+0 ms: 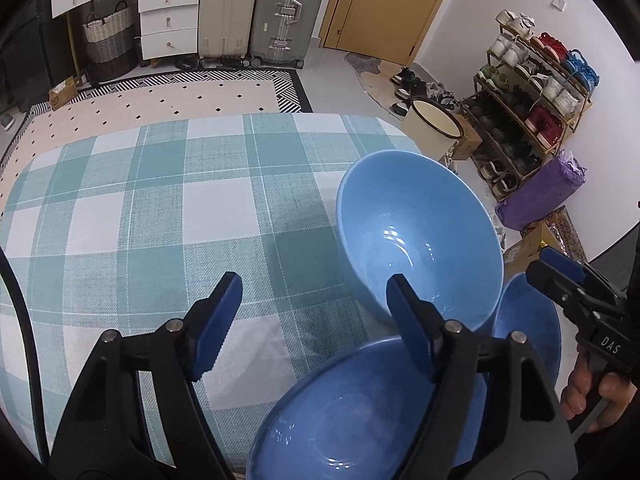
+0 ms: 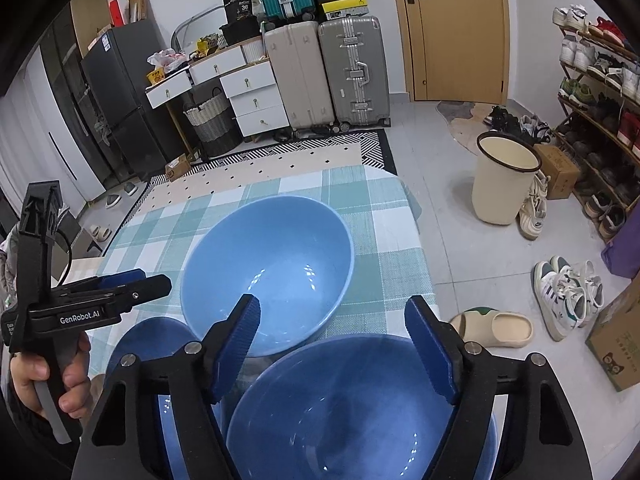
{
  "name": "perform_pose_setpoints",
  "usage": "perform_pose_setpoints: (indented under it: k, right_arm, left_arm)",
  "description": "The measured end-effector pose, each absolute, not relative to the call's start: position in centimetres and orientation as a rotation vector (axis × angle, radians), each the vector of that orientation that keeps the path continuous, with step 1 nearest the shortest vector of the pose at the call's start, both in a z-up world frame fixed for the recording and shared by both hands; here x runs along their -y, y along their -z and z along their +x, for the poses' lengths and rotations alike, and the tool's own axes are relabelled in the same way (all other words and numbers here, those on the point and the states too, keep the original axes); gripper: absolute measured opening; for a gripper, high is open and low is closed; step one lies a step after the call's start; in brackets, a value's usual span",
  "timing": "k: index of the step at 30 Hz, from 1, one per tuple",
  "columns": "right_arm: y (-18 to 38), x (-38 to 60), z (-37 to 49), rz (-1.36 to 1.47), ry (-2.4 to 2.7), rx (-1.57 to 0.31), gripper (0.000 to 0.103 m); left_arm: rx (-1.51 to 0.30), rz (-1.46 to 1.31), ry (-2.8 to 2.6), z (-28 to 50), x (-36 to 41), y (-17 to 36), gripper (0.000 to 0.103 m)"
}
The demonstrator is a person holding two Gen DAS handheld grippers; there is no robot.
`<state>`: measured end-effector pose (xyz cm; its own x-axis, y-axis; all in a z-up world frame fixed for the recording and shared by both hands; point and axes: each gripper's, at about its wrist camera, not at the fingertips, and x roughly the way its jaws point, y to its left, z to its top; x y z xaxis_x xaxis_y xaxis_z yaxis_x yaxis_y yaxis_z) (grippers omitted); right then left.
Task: Organize plates and bowls
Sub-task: 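Close the left tool on a blue bowl rim while the right tool grips another bowl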
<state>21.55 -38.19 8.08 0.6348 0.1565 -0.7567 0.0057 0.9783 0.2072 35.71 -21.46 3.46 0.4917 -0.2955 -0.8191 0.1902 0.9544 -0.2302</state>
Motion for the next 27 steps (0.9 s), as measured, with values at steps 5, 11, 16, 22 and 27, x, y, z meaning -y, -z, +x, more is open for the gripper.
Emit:
perform_pose_setpoints:
  k: [5,11,16,22,27]
  right_arm:
    - [-7.0,38.0,22.5,0.194,-0.104,-0.901,0.069]
    - [-5.7,37.6,23.5,0.184,-0.115,-0.924,0.054]
    - [-4.9,37.9,24.2,0.206,-0.112,-0.936,0.046]
    - [-4.2,38.5,25.0,0.222,-0.107,-0.949,0.037]
    - [-4.0,38.9,25.3,0.248,-0.115,-0.957,0.031]
  left_arm:
    - [-1.028,-0.101,0.299,36.4,22.3,-2.8,0.07]
    - [-1.054,-0.087,0.304,37.4,23.6,-1.8,0.065]
    - [-1.061,-0.077,0.309,37.9,24.5,-1.2,0.06]
    - [-1.066,-0.064,0.318,38.1,25.2,-0.9,0.04]
    - [-1.066,-0.06,0.329,38.0,25.6,-0.9,0.03]
